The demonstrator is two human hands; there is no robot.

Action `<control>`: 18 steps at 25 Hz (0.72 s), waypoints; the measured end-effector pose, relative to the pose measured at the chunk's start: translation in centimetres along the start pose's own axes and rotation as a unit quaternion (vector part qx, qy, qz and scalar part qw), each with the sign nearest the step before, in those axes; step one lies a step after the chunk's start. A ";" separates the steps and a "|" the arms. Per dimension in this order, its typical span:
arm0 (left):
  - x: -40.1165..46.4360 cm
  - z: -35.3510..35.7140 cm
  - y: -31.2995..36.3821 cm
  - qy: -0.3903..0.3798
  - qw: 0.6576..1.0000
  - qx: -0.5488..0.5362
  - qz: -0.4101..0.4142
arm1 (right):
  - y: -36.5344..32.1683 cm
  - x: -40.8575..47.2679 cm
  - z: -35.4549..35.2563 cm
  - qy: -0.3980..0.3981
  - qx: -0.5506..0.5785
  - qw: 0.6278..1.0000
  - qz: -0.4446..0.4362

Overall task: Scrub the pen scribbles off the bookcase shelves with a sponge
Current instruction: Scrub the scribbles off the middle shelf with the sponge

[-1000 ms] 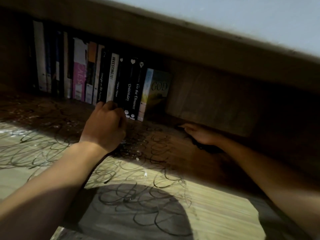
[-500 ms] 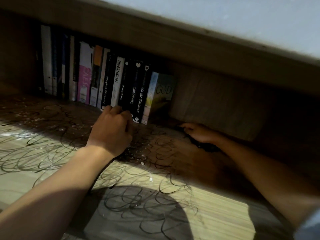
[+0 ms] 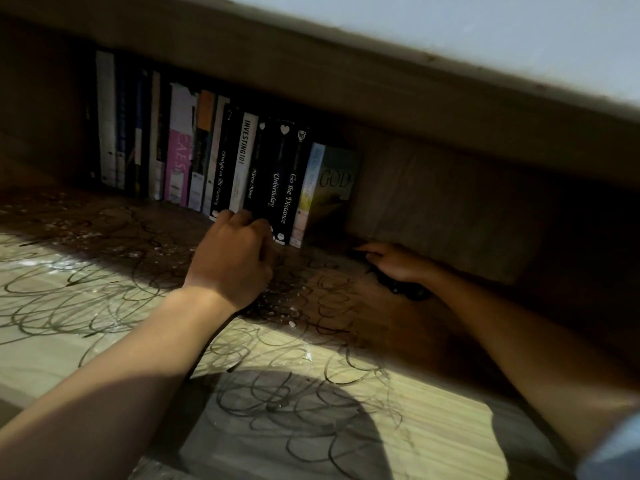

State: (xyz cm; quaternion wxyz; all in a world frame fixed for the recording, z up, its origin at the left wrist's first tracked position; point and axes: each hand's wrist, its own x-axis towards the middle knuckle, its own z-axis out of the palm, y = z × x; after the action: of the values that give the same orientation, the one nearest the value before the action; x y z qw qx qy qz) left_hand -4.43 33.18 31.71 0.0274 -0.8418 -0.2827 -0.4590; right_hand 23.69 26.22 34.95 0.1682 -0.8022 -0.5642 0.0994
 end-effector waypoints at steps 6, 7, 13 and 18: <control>-0.1 0.2 -0.5 -0.012 1.000 0.005 -0.007 | -4.4 -0.5 3.0 -0.025 0.038 0.995 -0.084; -0.1 0.2 -0.5 -0.014 1.000 0.008 -0.005 | -3.5 -1.0 2.6 -0.034 0.038 0.994 -0.099; -0.1 0.4 -0.5 -0.016 1.000 -0.010 -0.020 | -3.3 0.7 0.9 0.009 -0.029 0.999 0.011; -0.2 0.4 -0.7 -0.012 1.000 -0.018 -0.009 | -3.9 -0.7 2.6 -0.059 0.028 0.989 -0.131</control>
State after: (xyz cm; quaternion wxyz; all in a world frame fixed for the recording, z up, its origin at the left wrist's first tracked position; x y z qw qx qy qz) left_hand -4.59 33.75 31.17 0.0049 -0.8450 -0.2824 -0.4541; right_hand 19.13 27.19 34.00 0.1689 -0.7092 -0.6701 0.1398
